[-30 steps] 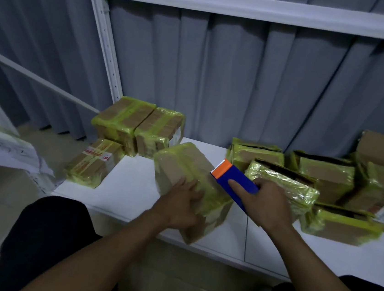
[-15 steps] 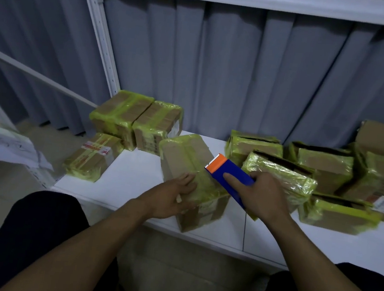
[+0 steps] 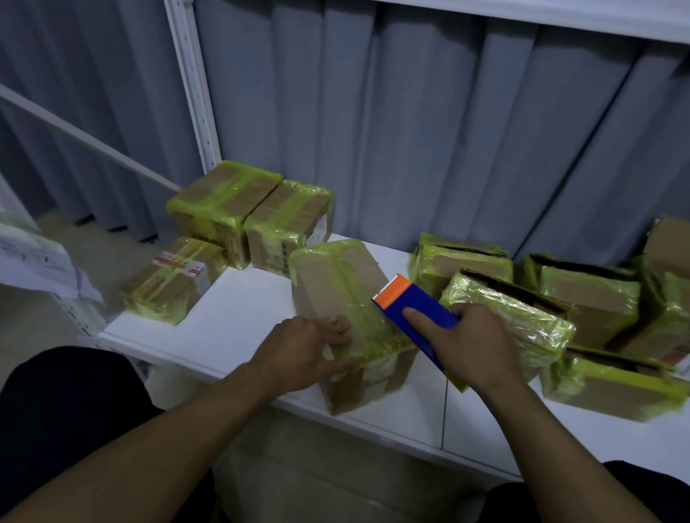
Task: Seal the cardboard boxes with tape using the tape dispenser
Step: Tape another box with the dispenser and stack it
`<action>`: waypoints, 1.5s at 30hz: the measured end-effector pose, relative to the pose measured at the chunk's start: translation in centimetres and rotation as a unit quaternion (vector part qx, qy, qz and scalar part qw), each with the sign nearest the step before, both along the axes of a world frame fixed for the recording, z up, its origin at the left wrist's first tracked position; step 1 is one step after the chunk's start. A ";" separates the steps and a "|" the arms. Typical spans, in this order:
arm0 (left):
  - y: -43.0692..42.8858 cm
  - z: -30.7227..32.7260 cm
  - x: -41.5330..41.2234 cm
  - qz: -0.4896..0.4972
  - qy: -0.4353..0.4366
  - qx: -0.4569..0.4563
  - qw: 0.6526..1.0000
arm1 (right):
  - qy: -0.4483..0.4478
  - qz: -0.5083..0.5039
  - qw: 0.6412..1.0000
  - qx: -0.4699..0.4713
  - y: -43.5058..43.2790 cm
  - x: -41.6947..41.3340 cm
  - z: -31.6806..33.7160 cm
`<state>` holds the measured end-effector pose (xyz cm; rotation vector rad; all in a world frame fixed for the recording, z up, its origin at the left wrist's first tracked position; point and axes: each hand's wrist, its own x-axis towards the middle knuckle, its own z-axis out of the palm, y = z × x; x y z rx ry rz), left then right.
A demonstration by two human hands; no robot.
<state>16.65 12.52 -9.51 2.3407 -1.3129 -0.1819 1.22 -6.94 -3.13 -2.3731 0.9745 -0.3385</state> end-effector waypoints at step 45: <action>13.4 1.4 5.5 0.178 -0.116 0.130 0.969 | -0.097 0.087 0.989 0.073 9.0 11.8 -0.4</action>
